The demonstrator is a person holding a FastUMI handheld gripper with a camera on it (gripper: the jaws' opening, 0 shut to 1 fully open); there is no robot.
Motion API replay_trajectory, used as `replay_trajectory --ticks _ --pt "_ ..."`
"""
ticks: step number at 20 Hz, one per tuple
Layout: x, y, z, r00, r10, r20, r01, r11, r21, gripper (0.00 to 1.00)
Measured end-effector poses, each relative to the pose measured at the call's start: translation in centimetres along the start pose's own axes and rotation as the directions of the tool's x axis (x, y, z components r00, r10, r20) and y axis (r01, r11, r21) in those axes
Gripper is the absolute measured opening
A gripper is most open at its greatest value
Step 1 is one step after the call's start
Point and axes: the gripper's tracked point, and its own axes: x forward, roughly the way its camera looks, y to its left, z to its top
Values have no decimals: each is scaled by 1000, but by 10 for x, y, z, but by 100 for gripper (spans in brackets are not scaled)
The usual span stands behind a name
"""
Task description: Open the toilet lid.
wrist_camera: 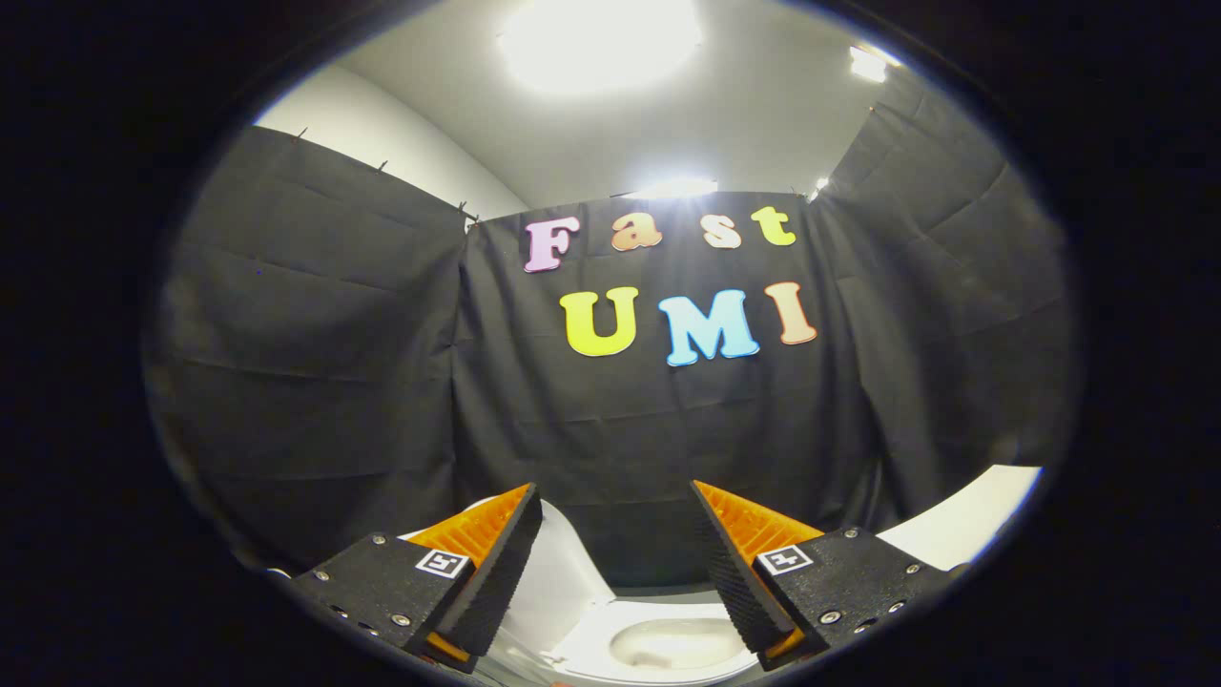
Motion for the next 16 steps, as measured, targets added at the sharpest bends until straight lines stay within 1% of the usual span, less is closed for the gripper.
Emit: replay_trajectory --ticks 5,9,12,16 --pt "-14 -66 -2 999 -49 -11 48 997 -54 94" --pt "-21 -102 -6 997 -81 -20 79 994 -81 94" --pt "-17 -122 -11 994 -104 -29 102 992 -78 94" --pt "-20 -125 -21 995 -96 -40 93 993 -67 94"
